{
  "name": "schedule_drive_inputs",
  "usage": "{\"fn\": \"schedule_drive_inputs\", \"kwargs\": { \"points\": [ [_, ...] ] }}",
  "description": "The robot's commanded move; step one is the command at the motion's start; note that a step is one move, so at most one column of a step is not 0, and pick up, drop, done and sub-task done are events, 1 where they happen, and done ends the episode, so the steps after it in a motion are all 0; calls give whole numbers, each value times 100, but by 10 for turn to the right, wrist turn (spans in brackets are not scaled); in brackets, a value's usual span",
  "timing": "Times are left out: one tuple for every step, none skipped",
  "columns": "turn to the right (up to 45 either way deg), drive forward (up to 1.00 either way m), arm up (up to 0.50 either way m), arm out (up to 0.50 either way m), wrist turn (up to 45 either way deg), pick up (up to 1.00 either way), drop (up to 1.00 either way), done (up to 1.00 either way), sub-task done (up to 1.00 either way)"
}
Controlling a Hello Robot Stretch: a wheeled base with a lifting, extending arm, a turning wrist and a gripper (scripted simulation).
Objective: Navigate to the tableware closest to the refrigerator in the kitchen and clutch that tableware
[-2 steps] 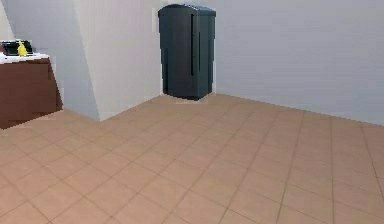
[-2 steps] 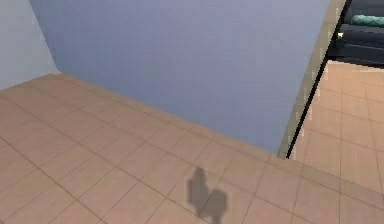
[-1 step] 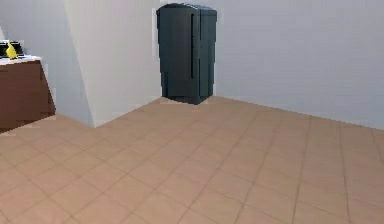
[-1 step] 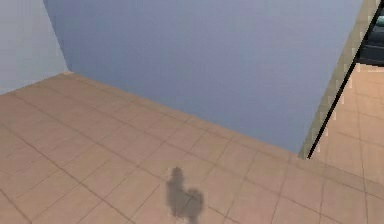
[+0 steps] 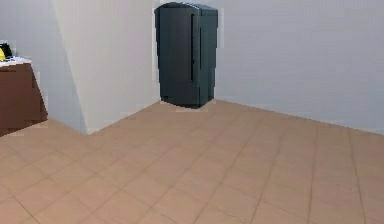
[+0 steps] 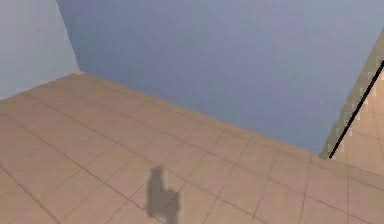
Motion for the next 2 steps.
{"fn": "schedule_drive_inputs", "kwargs": {
  "points": [
    [90, 0, 0, 0, 0, 0, 0, 0, 0],
    [0, 100, 0, 0, 0, 0, 0, 0, 0]
  ]
}}
